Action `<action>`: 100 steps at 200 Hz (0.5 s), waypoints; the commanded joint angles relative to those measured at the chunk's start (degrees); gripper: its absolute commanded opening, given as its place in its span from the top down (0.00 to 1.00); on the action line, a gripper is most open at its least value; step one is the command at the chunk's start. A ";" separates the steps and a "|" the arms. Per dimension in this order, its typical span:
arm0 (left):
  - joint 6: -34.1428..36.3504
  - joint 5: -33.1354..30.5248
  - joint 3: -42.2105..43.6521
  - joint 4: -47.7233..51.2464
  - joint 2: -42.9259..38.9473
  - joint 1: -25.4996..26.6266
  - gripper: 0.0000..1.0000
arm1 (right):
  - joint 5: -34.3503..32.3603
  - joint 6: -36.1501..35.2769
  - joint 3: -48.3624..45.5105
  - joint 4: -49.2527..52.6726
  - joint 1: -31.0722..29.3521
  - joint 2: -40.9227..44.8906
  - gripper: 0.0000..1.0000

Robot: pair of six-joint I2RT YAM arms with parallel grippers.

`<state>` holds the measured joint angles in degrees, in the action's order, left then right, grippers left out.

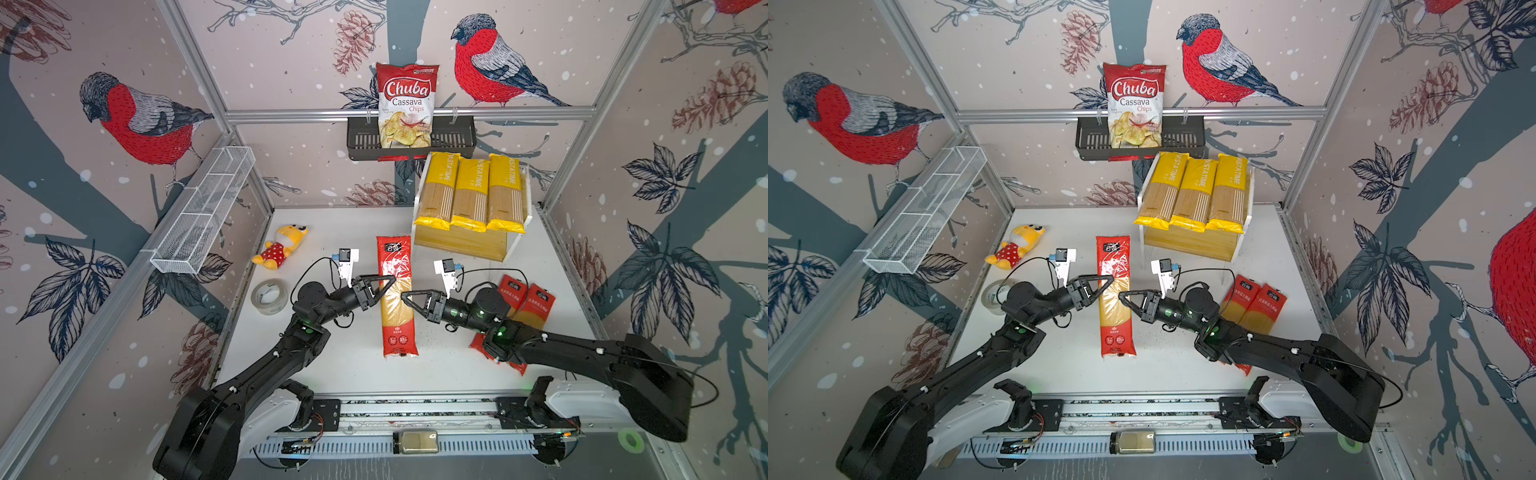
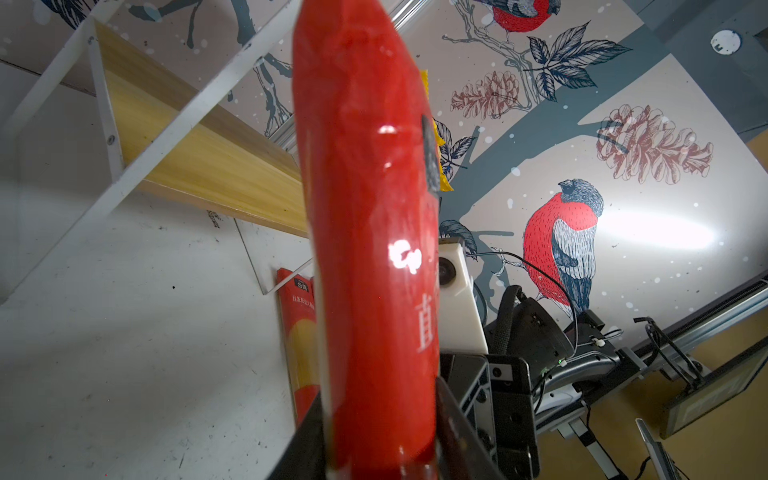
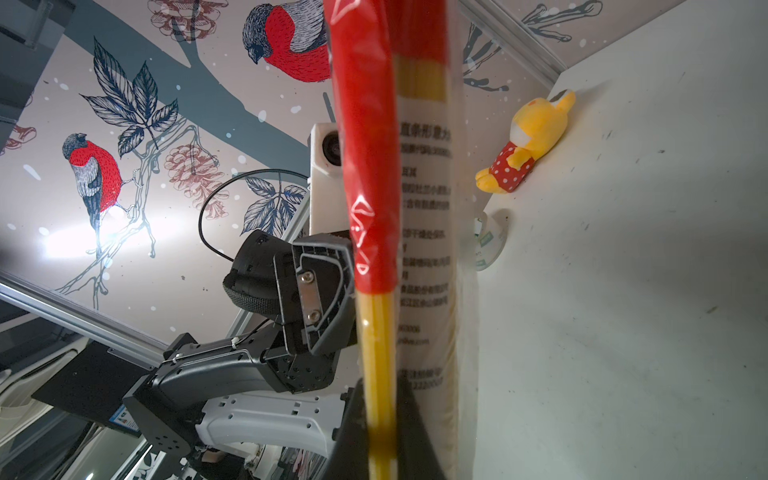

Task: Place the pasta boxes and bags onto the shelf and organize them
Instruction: 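Hold the upright red pack between both grippers and lift it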

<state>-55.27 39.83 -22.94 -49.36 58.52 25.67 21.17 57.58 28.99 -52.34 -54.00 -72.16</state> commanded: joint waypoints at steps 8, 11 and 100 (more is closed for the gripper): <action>-2.48 -2.17 -0.22 -5.26 -0.07 0.19 0.87 | -2.30 1.35 -0.14 -2.57 -0.53 -0.49 0.75; -2.88 -2.45 -0.22 -5.52 0.00 0.18 0.87 | -2.50 1.39 -0.24 -2.44 -0.58 -0.47 0.72; -10.89 -10.62 -1.30 -10.11 1.88 -0.10 0.90 | -6.43 0.77 -5.23 1.00 -1.24 2.60 0.39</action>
<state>-61.45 33.12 -23.49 -49.52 60.27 25.74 16.69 58.59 25.10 -51.48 -54.83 -70.19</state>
